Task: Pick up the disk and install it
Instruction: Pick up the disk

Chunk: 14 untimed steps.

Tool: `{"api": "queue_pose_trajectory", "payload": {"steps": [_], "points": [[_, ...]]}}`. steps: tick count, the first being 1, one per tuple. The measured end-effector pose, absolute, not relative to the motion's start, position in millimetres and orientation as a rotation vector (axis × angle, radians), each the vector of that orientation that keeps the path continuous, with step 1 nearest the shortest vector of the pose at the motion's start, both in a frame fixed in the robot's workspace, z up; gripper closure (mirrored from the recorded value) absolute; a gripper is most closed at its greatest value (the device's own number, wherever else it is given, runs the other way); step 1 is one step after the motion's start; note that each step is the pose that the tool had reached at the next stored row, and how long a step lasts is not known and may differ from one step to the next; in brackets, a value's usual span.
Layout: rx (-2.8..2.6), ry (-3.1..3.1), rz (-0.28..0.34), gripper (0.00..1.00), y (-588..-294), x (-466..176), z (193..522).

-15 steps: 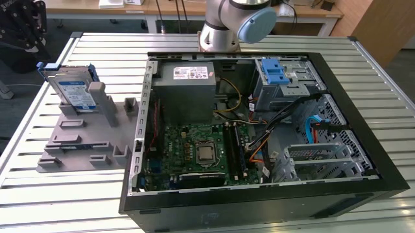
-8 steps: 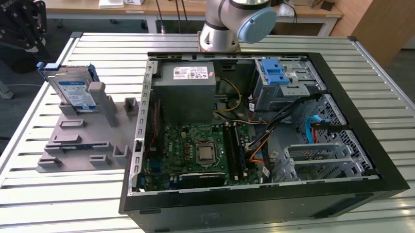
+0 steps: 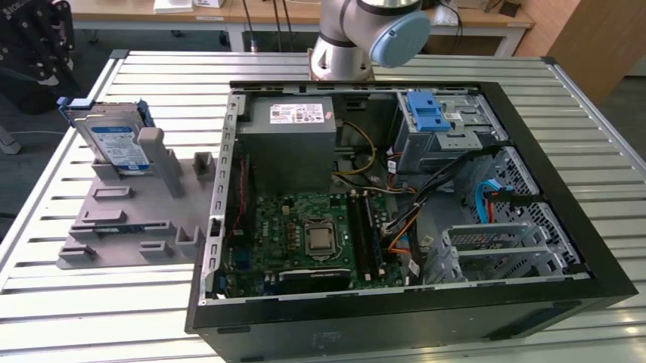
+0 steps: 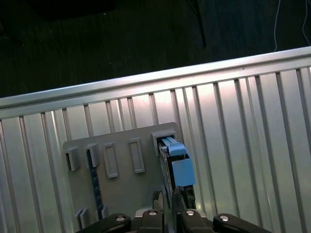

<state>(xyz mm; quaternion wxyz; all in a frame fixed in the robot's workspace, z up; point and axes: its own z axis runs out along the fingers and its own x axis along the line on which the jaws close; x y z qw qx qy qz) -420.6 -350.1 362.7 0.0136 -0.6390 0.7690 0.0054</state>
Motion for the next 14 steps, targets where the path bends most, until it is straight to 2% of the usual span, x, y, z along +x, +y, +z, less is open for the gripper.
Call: {"api": "queue_pose_trajectory", "payload": {"steps": [2, 5, 6, 14], "points": [[-1.996, 2.392, 0.018, 0.71, -350.1, -420.6, 360.4], [-2.033, 2.361, 0.019, 0.65, -350.1, -420.6, 357.1], [-2.053, 2.345, 0.02, 0.59, -350.1, -420.6, 355.9], [-2.104, 2.311, 0.029, 0.59, -348.3, -420.5, 346.2]]}}
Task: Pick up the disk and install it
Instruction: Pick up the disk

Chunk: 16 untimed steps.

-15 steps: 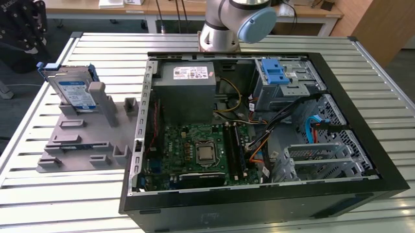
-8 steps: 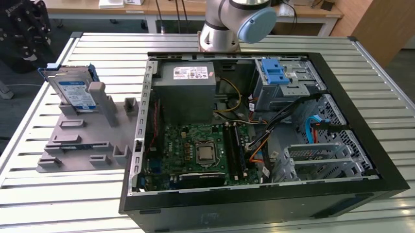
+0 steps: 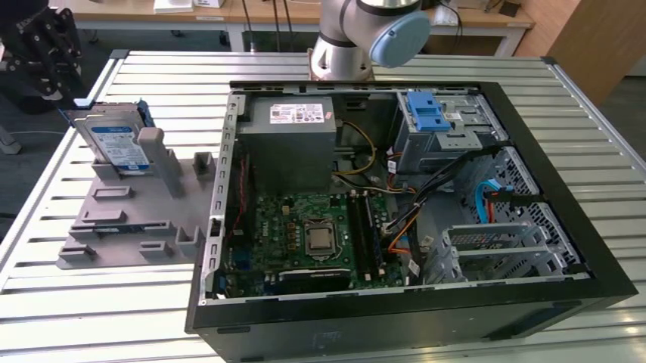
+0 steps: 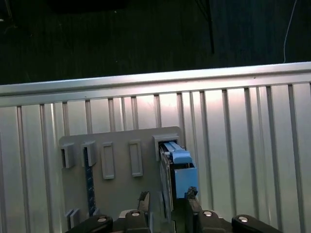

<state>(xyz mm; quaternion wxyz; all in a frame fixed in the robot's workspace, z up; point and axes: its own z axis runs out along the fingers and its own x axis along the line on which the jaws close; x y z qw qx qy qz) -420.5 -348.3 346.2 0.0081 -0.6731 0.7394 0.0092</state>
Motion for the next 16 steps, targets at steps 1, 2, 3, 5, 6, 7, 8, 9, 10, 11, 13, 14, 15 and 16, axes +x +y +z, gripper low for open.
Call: {"api": "queue_pose_trajectory", "payload": {"steps": [1, 2, 3, 5, 6, 7, 8, 9, 10, 11, 13, 14, 15, 16], "points": [[-2.108, 2.311, 0.031, 0.59, -348.2, -420.6, 345.6], [-2.116, 2.306, 0.033, 0.59, -348.2, -420.6, 345.0], [-2.124, 2.299, 0.033, 0.59, -348.2, -420.6, 344.6], [-2.133, 2.291, 0.034, 0.57, -347.8, -420.6, 343.8], [-2.135, 2.289, 0.034, 0.57, -347.4, -420.6, 343.4], [-2.138, 2.286, 0.034, 0.51, -346.9, -420.6, 342.9], [-2.141, 2.284, 0.034, 0.51, -346.4, -420.6, 342.3], [-2.143, 2.281, 0.034, 0.51, -345.9, -420.6, 341.7], [-2.146, 2.279, 0.034, 0.51, -345.3, -420.6, 341.3], [-2.15, 2.276, 0.034, 0.51, -344.6, -420.6, 341.0], [-2.16, 2.266, 0.034, 0.5, -343.7, -420.6, 340.2], [-2.166, 2.26, 0.034, 0.45, -343.3, -420.6, 339.7], [-2.17, 2.256, 0.034, 0.45, -343.0, -420.6, 339.1], [-2.174, 2.253, 0.034, 0.38, -342.6, -420.6, 338.5]]}}
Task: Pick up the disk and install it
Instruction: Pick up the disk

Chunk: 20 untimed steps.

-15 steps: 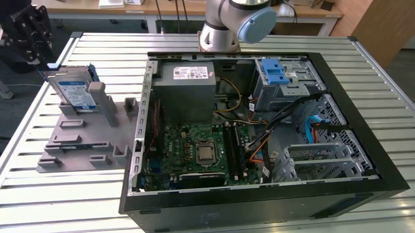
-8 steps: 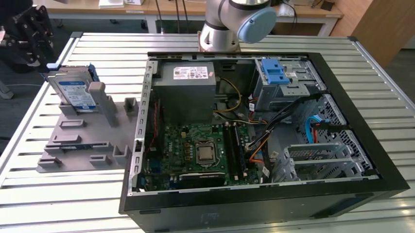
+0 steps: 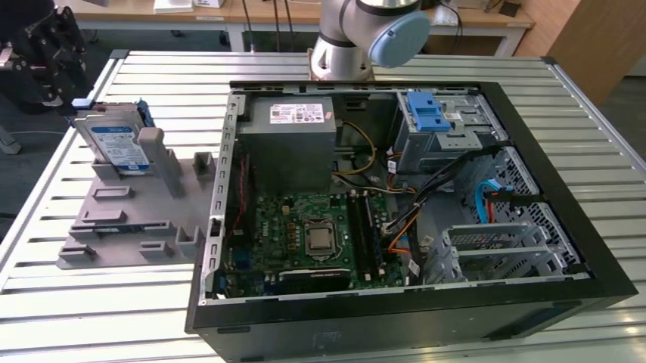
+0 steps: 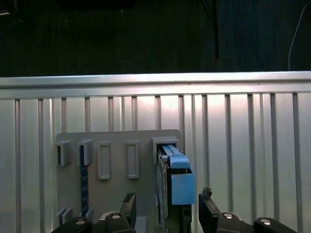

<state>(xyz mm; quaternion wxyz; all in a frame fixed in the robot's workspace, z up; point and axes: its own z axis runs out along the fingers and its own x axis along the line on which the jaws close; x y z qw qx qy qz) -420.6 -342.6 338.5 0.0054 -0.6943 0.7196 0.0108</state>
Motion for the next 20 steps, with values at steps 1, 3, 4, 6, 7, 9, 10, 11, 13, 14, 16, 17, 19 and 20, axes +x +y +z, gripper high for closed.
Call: {"api": "queue_pose_trajectory", "payload": {"steps": [1, 3, 4, 6, 7, 9, 10, 11, 13, 14, 16, 17, 19, 20], "points": [[-2.177, 2.25, 0.034, 0.38, -342.1, -420.6, 337.8], [-2.179, 2.248, 0.034, 0.38, -341.2, -420.6, 336.2], [-2.179, 2.248, 0.034, 0.38, -340.7, -420.7, 335.3], [-2.179, 2.248, 0.034, 0.38, -340.3, -421.1, 332.9], [-2.18, 2.247, 0.034, 0.38, -340.1, -421.4, 331.7], [-2.181, 2.245, 0.035, 0.38, -339.7, -422.0, 329.7], [-2.181, 2.245, 0.035, 0.38, -339.6, -422.3, 328.7], [-2.182, 2.244, 0.035, 0.38, -339.4, -422.7, 327.8], [-2.183, 2.244, 0.035, 0.38, -339.3, -423.9, 325.9], [-2.183, 2.243, 0.035, 0.38, -339.3, -424.0, 324.7], [-2.184, 2.242, 0.036, 0.38, -339.2, -424.4, 322.0], [-2.184, 2.242, 0.036, 0.38, -339.1, -424.5, 320.4], [-2.184, 2.239, 0.037, 0.38, -339.0, -425.1, 316.9], [-2.184, 2.238, 0.036, 0.38, -338.8, -425.8, 315.5]]}}
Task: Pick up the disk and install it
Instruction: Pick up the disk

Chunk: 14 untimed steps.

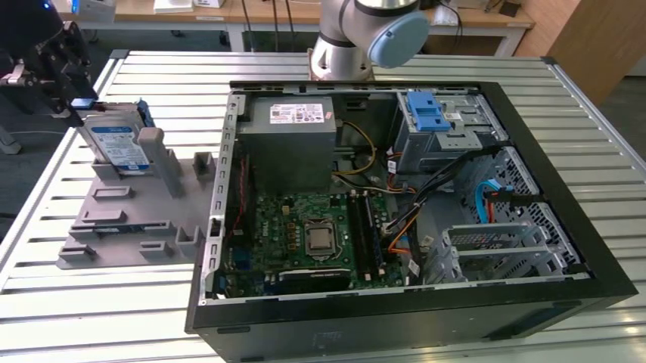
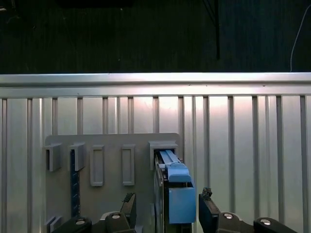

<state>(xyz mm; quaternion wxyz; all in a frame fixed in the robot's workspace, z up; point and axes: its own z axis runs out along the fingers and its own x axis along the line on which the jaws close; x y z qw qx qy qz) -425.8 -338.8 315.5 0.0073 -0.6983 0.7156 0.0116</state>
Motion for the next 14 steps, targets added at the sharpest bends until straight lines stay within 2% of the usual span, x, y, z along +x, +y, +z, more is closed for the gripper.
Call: {"api": "queue_pose_trajectory", "payload": {"steps": [6, 8, 9, 14], "points": [[-2.185, 2.234, 0.033, 0.38, -337.6, -427.2, 309.1], [-2.185, 2.233, 0.033, 0.4, -336.0, -427.2, 308.3], [-2.185, 2.233, 0.033, 0.46, -335.3, -427.2, 307.9], [-2.188, 2.233, 0.036, 0.46, -334.4, -427.7, 304.4]]}}
